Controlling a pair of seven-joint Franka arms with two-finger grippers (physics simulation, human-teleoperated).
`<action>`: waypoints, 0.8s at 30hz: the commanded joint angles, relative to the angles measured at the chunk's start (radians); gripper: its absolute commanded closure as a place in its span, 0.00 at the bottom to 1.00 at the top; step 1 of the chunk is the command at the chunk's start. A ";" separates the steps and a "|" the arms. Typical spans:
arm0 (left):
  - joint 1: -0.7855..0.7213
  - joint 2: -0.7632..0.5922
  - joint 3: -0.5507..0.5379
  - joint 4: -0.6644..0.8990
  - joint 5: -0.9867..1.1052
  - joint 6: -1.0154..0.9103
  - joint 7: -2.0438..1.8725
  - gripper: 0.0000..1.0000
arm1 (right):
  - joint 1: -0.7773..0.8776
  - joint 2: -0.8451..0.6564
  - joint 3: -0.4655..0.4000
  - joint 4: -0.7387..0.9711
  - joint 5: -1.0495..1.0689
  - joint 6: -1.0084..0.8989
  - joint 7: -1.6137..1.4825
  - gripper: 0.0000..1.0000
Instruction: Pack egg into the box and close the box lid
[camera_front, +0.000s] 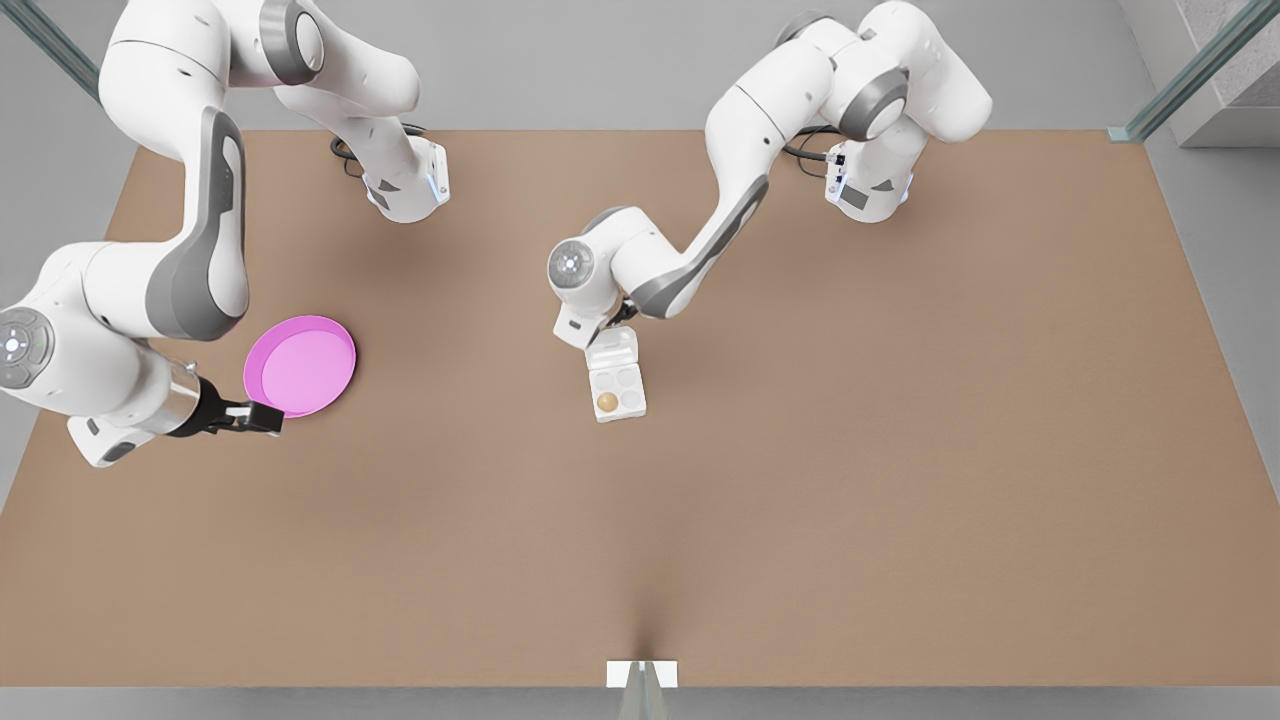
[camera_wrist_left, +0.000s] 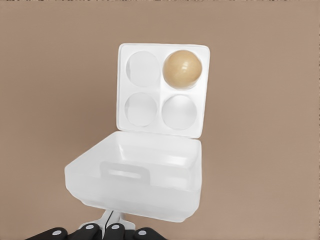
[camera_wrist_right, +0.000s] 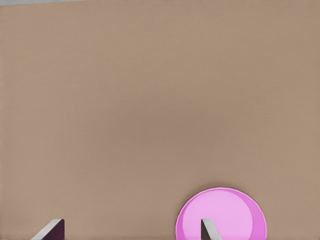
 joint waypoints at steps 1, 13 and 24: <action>0.004 0.008 0.000 0.019 0.003 -0.007 0.011 0.79 | 0.001 0.000 0.000 0.001 0.001 0.016 -0.009 0.00; 0.008 0.066 0.029 0.122 0.032 -0.004 0.012 0.79 | 0.006 0.014 0.007 0.001 0.001 0.054 -0.009 0.00; 0.238 -0.199 0.252 0.183 -0.030 -0.320 0.807 0.00 | -0.022 0.019 -0.005 0.028 -0.011 0.075 -0.013 0.00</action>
